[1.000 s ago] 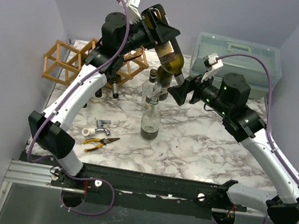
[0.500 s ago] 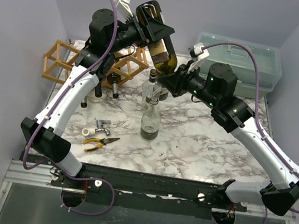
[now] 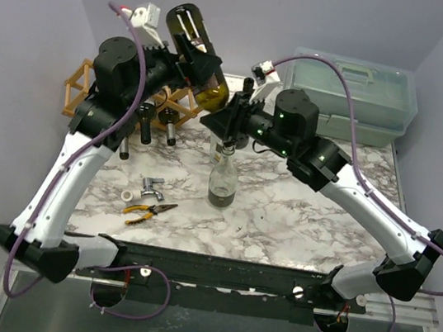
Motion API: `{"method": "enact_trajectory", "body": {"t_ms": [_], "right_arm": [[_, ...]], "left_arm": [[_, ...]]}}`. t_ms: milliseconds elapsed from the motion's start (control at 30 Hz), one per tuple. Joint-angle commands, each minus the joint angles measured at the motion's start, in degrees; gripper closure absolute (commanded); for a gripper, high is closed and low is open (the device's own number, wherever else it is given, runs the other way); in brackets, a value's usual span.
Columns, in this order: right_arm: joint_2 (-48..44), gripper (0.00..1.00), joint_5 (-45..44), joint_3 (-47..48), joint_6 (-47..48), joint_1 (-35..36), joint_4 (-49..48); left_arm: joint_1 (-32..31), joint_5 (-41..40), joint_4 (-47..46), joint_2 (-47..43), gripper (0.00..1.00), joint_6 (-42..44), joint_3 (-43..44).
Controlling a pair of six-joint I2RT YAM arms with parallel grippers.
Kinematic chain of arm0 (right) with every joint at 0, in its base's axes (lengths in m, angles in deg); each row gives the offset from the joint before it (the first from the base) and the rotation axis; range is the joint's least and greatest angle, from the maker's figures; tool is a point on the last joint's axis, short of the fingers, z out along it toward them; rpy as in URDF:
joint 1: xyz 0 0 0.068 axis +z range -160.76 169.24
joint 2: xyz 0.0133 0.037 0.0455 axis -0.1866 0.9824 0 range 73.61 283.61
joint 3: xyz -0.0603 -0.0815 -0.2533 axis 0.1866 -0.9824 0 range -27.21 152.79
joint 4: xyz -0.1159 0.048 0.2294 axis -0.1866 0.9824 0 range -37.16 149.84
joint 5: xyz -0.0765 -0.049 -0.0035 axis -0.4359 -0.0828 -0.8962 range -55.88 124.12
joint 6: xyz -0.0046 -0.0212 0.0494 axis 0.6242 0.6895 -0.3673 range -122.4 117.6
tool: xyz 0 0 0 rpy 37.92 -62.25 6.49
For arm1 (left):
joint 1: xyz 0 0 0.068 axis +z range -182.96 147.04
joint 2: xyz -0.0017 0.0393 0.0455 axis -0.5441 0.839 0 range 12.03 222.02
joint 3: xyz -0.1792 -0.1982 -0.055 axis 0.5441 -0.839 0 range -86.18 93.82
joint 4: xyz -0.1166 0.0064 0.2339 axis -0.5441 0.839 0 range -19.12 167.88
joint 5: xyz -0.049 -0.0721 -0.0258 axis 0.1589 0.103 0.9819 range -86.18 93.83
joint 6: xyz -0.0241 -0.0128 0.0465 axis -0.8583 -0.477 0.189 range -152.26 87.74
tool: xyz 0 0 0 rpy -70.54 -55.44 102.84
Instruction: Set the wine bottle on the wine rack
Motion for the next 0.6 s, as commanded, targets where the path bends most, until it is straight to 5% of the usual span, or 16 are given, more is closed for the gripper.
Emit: {"method": "enact_trajectory", "body": {"t_ms": [0,300,567], "right_arm": [[2.3,0.99,-8.2,4.5,-6.5,2.4,-5.4],[4.2,0.99,-10.6,-0.1,-10.5,6.9,-13.7],[4.2,0.99,-12.7,-5.9,-14.6,7.7,-24.4]], "left_arm": [[0.1,-19.7,7.2,-10.4,0.01,16.2,-4.6],[0.1,-39.7,14.8,-17.9,0.01,29.3,-7.7],[0.1,-38.2,20.1,-22.9,0.01,28.7,-11.3]]}}
